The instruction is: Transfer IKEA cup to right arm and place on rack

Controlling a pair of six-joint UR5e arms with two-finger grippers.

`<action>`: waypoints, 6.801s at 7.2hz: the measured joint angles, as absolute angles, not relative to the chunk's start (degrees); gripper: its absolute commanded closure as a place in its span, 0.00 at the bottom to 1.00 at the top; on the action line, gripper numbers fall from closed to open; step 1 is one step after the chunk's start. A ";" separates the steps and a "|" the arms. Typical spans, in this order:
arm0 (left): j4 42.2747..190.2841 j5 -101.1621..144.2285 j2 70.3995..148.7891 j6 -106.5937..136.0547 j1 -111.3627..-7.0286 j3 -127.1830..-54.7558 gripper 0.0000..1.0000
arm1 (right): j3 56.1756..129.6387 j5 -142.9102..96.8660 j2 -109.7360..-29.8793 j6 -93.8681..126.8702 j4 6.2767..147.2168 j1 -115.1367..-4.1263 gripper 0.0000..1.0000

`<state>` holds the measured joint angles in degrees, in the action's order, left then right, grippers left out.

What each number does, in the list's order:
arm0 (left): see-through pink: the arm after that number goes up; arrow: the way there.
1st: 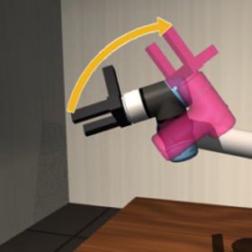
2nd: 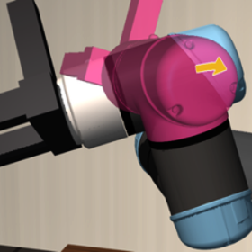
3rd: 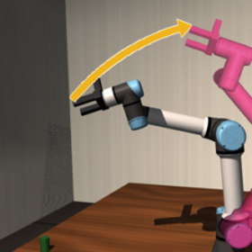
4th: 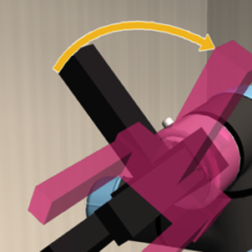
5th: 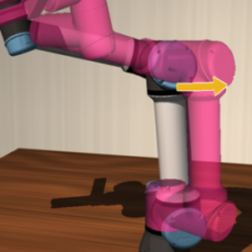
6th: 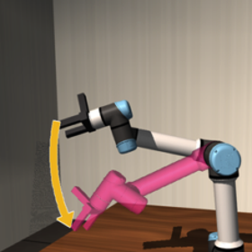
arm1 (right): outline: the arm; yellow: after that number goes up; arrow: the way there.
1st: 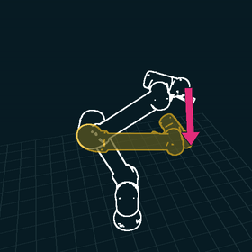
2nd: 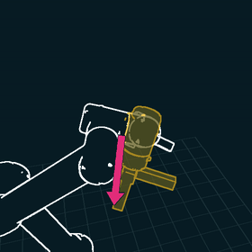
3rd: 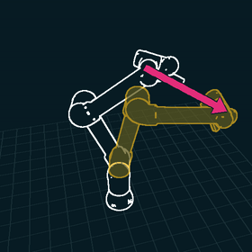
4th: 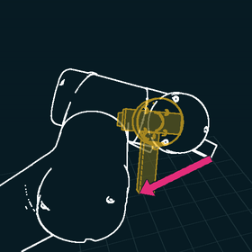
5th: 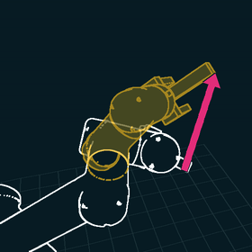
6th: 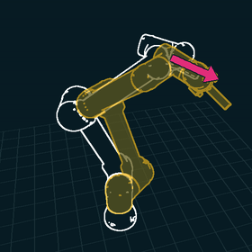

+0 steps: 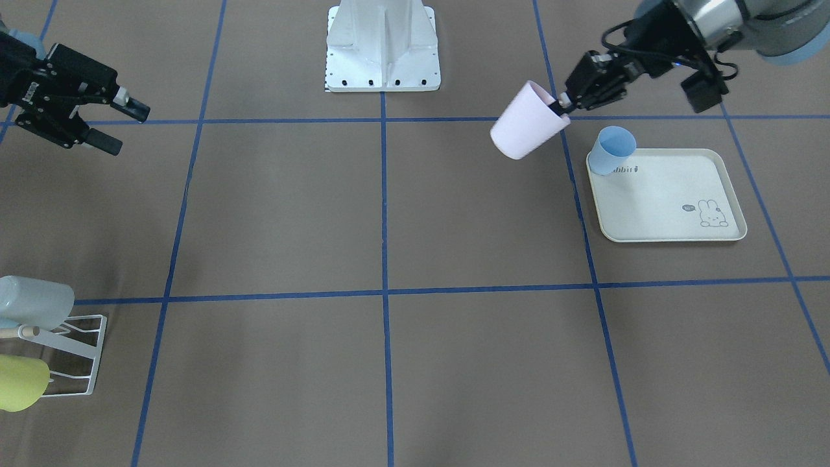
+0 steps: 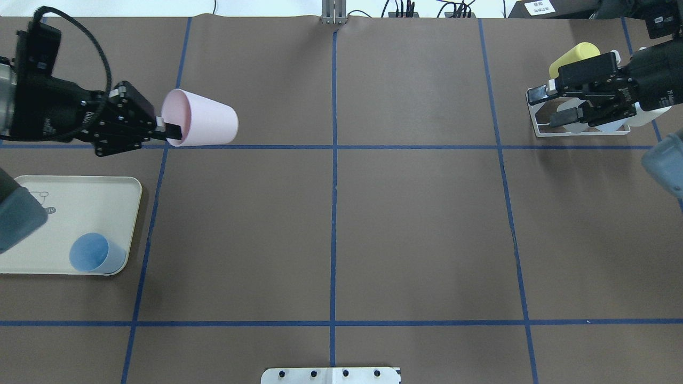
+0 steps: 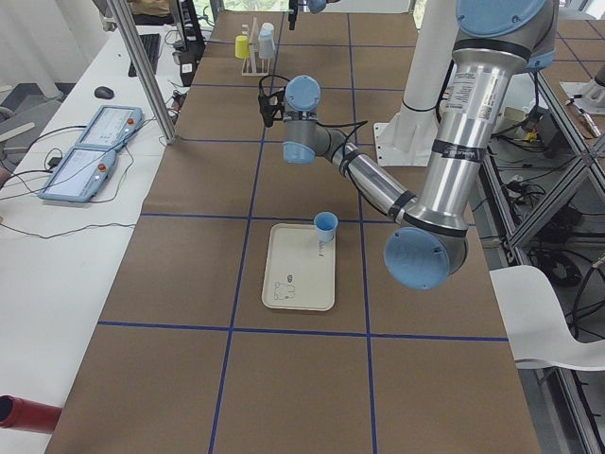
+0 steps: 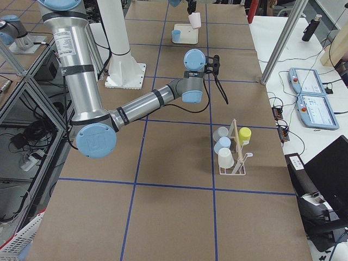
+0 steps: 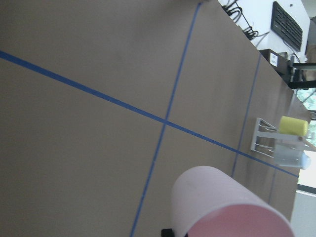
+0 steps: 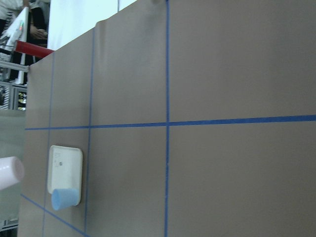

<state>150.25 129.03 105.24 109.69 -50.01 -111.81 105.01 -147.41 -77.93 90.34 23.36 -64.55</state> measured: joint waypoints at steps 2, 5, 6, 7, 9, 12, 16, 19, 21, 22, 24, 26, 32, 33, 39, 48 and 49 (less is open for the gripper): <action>162.00 115.21 107.31 116.99 -39.12 -111.51 1.00 | 105.54 -138.63 -77.65 101.42 9.78 -59.29 0.00; 176.51 100.25 110.09 121.76 -27.91 -109.75 1.00 | 105.45 -119.85 -76.52 118.83 -7.12 -48.62 0.01; 180.50 98.70 111.46 124.46 -26.98 -107.89 1.00 | 105.42 -116.88 -74.48 122.74 -9.19 -46.28 0.01; 183.59 98.11 112.45 126.58 -26.68 -106.18 1.00 | 105.40 -115.73 -72.26 124.72 -9.97 -44.29 0.01; 185.92 97.85 114.06 130.59 -26.51 -104.94 1.00 | 105.61 -115.13 -70.12 125.74 -10.35 -41.48 0.01; 186.50 97.82 116.30 134.87 -26.31 -104.74 1.00 | 105.67 -115.13 -69.46 125.78 -10.71 -39.74 0.00; 186.95 97.91 116.52 135.28 -24.76 -104.53 1.00 | 105.13 -115.05 -68.43 125.66 -12.69 -38.06 0.01; 187.03 97.89 117.12 135.47 -23.03 -104.54 1.00 | 105.06 -115.13 -68.08 125.58 -12.75 -37.94 0.01; 187.03 97.83 117.79 135.52 -22.57 -104.38 1.00 | 105.05 -115.25 -67.64 125.46 -12.75 -37.56 0.01; 187.03 97.83 117.89 135.52 -22.50 -104.35 1.00 | 105.11 -115.26 -67.52 125.43 -12.76 -37.33 0.01; 187.03 97.82 117.94 135.53 -22.46 -104.27 1.00 | 105.22 -115.30 -67.36 125.36 -12.82 -36.99 0.09; 187.03 97.82 118.09 135.53 -22.42 -104.24 1.00 | 105.22 -115.23 -67.15 125.31 -12.83 -36.86 0.33; 186.93 95.53 117.85 135.19 -22.68 -104.47 0.00 | 105.04 -115.04 -67.19 124.32 -12.83 -36.91 0.76; 186.87 94.42 116.79 135.21 -23.39 -104.75 0.00 | 105.04 -114.97 -67.29 124.10 -12.78 -36.96 0.76; 168.95 117.30 106.93 120.08 -48.96 -102.79 0.00 | 100.67 -111.88 -66.25 98.83 12.61 -47.39 0.79; 133.29 126.53 101.40 71.95 -60.93 -104.79 0.00 | 73.54 -125.56 -56.99 32.00 59.54 -77.34 0.89; 132.92 126.47 101.24 71.37 -60.95 -104.85 0.00 | 70.95 -127.12 -56.79 25.50 62.57 -79.41 0.88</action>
<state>132.92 126.47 101.24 71.37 -60.95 -104.85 70.95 -127.12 -56.79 25.50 62.57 -79.41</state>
